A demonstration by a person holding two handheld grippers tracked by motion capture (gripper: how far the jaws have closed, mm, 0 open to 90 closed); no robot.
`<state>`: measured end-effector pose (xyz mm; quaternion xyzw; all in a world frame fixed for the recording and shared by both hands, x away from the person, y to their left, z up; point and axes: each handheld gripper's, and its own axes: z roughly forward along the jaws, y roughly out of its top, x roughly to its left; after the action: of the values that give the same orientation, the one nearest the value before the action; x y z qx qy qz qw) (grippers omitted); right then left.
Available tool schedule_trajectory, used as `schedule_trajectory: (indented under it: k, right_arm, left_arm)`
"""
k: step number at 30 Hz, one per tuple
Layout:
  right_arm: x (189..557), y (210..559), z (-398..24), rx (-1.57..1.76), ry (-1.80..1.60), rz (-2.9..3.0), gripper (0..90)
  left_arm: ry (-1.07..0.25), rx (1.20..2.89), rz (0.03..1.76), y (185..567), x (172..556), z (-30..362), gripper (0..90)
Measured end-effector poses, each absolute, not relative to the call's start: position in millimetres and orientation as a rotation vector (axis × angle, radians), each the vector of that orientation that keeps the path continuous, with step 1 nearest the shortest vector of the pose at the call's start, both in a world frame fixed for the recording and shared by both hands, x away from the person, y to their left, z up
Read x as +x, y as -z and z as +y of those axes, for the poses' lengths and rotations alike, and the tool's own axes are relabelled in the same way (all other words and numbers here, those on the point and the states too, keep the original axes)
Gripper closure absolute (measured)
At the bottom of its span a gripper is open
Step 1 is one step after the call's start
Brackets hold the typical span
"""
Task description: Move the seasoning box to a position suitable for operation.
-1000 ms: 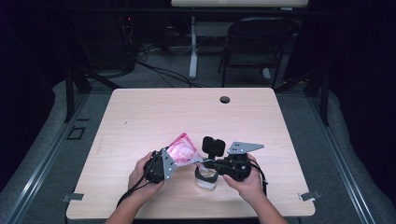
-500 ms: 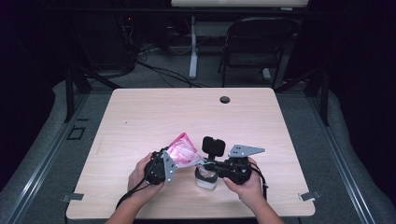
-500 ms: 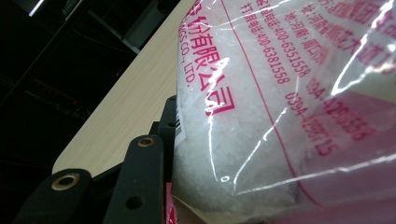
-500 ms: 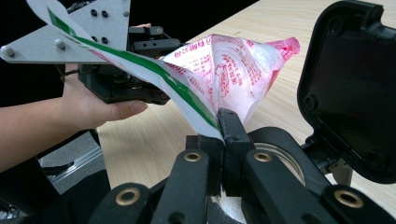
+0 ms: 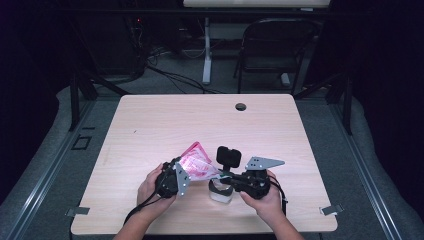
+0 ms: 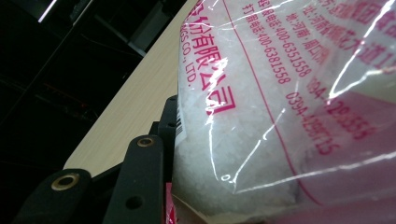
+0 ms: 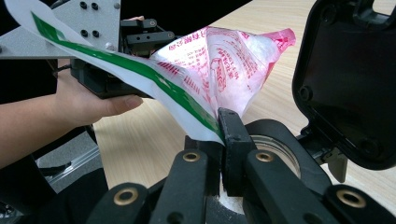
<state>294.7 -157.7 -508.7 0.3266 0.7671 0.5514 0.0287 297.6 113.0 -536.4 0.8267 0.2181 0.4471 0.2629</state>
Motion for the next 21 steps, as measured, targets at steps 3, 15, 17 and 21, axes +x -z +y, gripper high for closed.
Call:
schedule_trajectory:
  k: [3,15,17,21]
  right_arm:
    - [294,509,-158,1.008,-1.7,2.365,88.4]
    - [289,502,-164,0.973,-1.678,2.334,79.7]
    - [287,500,-163,0.961,-1.68,2.327,79.5]
    - [284,496,-162,0.933,-1.667,2.318,79.1]
  left_arm:
    - [-1.22,2.235,0.586,536,297,113,65.1]
    - [-1.24,2.234,0.586,533,296,114,65.2]
    - [-1.237,2.24,0.585,532,296,114,65.2]
    - [-1.246,2.241,0.578,532,296,113,65.2]
